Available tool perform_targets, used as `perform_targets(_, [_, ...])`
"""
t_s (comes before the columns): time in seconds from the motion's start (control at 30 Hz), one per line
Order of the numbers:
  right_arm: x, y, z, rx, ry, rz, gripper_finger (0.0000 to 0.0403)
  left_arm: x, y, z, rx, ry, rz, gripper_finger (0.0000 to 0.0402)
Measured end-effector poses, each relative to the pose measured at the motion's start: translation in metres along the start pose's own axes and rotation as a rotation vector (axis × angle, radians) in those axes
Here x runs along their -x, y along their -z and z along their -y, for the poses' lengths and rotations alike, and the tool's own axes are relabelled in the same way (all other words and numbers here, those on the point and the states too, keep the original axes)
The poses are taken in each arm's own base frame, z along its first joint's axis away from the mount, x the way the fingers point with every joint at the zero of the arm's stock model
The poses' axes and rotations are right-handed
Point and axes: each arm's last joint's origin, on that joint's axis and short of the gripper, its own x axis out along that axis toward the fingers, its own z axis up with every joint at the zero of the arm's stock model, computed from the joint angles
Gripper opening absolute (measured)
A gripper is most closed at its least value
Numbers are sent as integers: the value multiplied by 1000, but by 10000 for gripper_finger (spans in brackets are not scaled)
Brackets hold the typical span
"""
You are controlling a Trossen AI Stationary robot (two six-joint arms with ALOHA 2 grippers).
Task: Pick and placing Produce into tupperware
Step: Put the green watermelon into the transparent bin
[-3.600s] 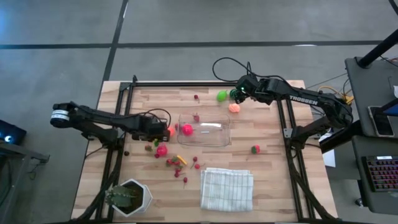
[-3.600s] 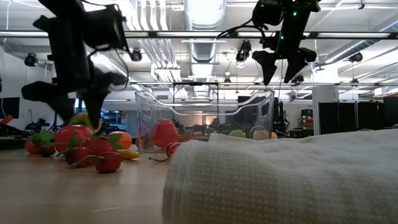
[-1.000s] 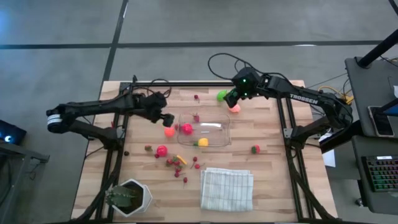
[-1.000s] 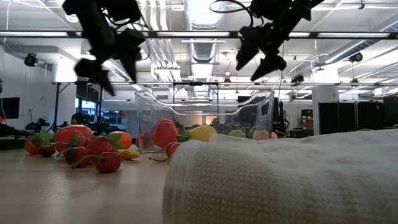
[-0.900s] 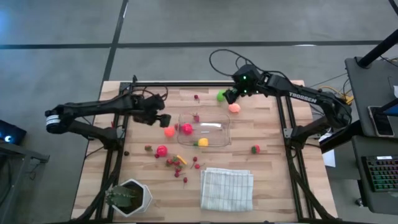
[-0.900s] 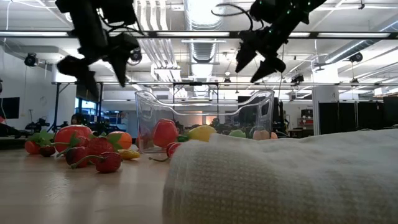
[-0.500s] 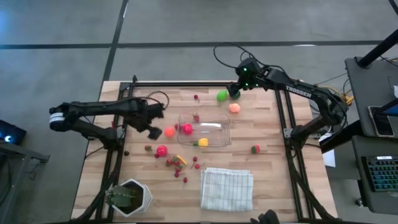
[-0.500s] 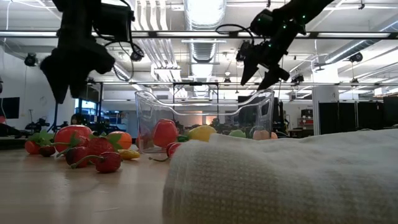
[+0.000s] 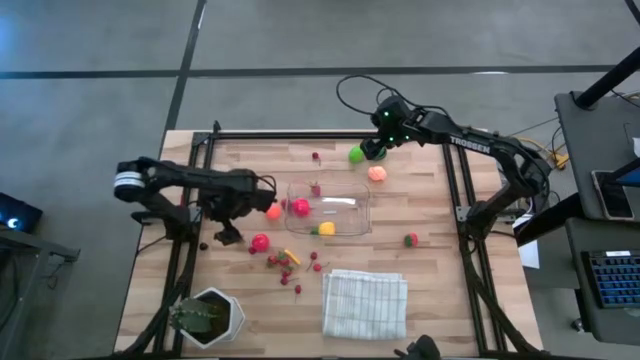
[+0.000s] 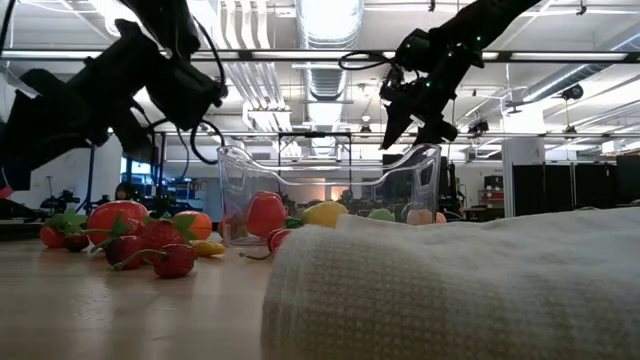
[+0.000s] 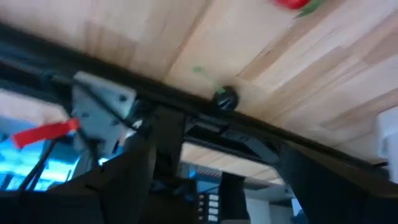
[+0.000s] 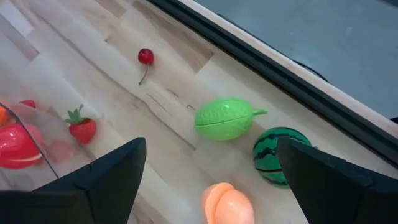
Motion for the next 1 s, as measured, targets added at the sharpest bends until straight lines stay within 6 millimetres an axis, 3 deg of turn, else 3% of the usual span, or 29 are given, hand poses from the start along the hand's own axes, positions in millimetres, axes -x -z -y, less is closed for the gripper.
perform_targets(0.3, [1,0,0,19,5,-2,352,-6,-7,4,-1,-8,-47,329])
perform_targets(0.5, [-2,0,12,-36,105,-5,352,0,1,3,68,18,40,329])
perform_targets(0.77, [-37,13,51,-183,211,-203,352,15,19,-1,225,129,268,329])
perform_targets(1.0, [-69,23,56,-204,192,-316,352,22,35,-5,349,183,360,329])
